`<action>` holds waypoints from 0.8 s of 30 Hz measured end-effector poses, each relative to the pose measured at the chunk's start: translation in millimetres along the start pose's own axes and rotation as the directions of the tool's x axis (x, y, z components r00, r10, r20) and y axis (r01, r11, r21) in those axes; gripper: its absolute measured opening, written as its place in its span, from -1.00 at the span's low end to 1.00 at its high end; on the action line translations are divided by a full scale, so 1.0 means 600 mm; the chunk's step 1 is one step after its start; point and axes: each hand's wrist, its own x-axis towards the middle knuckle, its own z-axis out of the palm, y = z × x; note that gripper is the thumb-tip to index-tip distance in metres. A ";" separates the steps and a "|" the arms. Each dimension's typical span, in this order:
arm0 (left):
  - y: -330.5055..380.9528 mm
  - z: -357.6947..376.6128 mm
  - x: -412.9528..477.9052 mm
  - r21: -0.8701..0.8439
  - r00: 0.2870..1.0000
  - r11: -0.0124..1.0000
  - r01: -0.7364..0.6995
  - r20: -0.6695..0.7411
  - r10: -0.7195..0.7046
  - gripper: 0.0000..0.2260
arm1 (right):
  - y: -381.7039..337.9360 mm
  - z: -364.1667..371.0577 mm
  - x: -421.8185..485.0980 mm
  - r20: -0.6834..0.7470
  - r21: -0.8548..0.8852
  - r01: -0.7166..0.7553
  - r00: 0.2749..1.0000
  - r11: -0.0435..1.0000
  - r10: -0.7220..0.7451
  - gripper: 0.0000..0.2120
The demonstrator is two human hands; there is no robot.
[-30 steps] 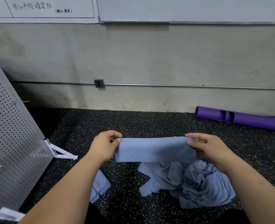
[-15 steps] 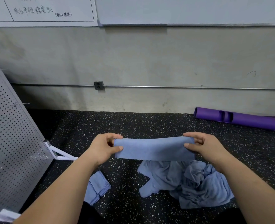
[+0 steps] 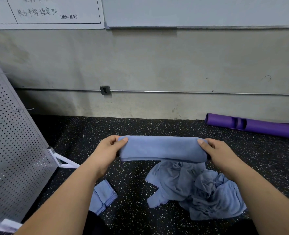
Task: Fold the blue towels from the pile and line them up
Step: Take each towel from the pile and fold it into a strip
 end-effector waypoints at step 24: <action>-0.013 -0.014 0.004 -0.067 0.982 0.992 0.106 0.165 -0.094 -0.47 | 0.012 -0.009 0.006 0.073 0.334 -0.088 0.995 0.938 0.067 -0.67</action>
